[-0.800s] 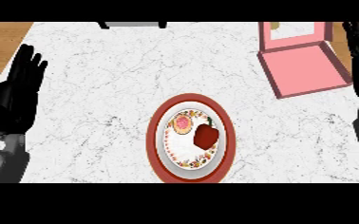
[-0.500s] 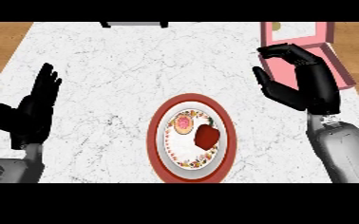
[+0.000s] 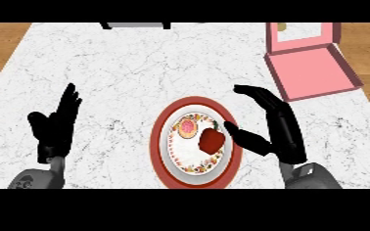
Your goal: Pick the cupcake from the plate and place it in the cardboard box
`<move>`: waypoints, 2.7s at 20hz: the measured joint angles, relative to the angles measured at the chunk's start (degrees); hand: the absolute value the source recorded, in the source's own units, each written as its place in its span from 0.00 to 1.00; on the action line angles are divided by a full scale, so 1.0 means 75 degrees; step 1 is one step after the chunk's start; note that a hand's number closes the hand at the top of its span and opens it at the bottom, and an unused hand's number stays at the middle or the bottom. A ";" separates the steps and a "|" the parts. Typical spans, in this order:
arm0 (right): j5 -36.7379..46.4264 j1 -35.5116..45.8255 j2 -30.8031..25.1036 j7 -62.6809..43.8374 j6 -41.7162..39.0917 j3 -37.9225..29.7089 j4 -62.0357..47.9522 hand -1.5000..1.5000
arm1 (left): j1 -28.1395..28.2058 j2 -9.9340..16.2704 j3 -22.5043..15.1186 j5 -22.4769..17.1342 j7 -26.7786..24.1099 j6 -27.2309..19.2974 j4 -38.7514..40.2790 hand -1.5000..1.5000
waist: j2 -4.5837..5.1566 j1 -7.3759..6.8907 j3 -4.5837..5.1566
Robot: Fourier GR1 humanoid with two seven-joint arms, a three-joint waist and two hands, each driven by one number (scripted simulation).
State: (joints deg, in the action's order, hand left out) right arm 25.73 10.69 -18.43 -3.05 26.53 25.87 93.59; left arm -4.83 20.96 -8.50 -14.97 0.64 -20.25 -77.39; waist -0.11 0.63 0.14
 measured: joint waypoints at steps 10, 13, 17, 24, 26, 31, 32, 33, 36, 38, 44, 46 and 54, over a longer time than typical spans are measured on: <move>0.1335 0.0241 -0.0637 -0.3694 -0.2474 0.0524 0.2158 0.00 | -0.0132 -0.0254 0.0069 0.0174 -0.0126 0.0087 0.0396 0.50 | -0.0014 -0.0025 -0.0003; 0.1298 0.0560 -0.0582 -0.4647 -0.3438 0.0660 0.2520 0.00 | -0.0070 -0.0303 0.0107 0.0230 -0.0247 0.0134 0.0484 0.50 | -0.0008 -0.0058 -0.0004; 0.1345 0.1341 0.0029 -0.5896 -0.4511 0.0942 0.2422 0.00 | -0.0164 -0.0484 0.0047 0.0369 -0.0174 0.0062 0.0494 0.50 | 0.0001 -0.0104 -0.0008; 0.1656 0.1993 0.1146 -0.7054 -0.5500 0.1401 0.1730 0.00 | -0.0093 -0.0450 0.0249 0.0414 -0.0265 0.0334 0.0563 0.50 | 0.0006 -0.0120 -0.0011; 0.1641 0.2106 0.1366 -0.7156 -0.5664 0.1393 0.1432 0.00 | -0.0087 -0.0564 0.0139 0.0549 -0.0099 0.0163 0.0364 0.50 | 0.0005 -0.0128 -0.0013; 0.1826 0.2163 0.1974 -0.7328 -0.5864 0.1424 0.0933 0.00 | -0.0133 -0.0681 0.0184 0.0678 -0.0010 0.0132 0.0343 0.50 | 0.0007 -0.0114 -0.0016; 0.1779 0.2248 0.2057 -0.7418 -0.5836 0.1502 0.0854 0.00 | -0.0102 -0.0682 0.0201 0.0692 -0.0051 0.0181 0.0377 0.50 | 0.0008 -0.0119 -0.0016; 0.1808 0.2270 0.2128 -0.7455 -0.5786 0.1577 0.0742 0.00 | -0.0100 -0.0658 0.0240 0.0693 -0.0010 0.0226 0.0328 0.50 | 0.0007 -0.0123 -0.0015; 0.1720 0.2466 0.2254 -0.7571 -0.5694 0.1674 0.0438 0.00 | -0.0110 -0.0676 0.0294 0.0737 0.0101 0.0276 0.0237 0.50 | 0.0009 -0.0132 -0.0016; 0.1826 0.2440 0.2301 -0.7617 -0.5623 0.1799 0.0281 0.00 | -0.0112 -0.0703 0.0365 0.0746 -0.0060 0.0367 0.0366 0.50 | 0.0009 -0.0123 -0.0015; 0.1747 0.2700 0.2348 -0.7780 -0.5524 0.1850 -0.0236 0.00 | -0.0155 -0.0740 0.0476 0.0831 -0.0055 0.0460 0.0452 0.50 | 0.0011 -0.0129 -0.0015; 0.1749 0.2715 0.2353 -0.7803 -0.5476 0.1875 -0.0330 0.00 | -0.0085 -0.0738 0.0534 0.0831 -0.0078 0.0520 0.0424 0.50 | 0.0010 -0.0130 -0.0016; 0.1449 0.3194 0.2362 -0.7886 -0.5146 0.1874 -0.1154 0.00 | -0.0068 -0.0980 0.0515 0.1082 -0.0117 0.0427 0.0434 0.50 | 0.0013 -0.0153 -0.0016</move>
State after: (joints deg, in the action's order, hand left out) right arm 36.60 34.65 -0.72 -62.20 -12.06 39.93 84.94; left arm -5.34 13.61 -4.63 -6.86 -0.24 -17.05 -74.13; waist -0.01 -0.52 0.02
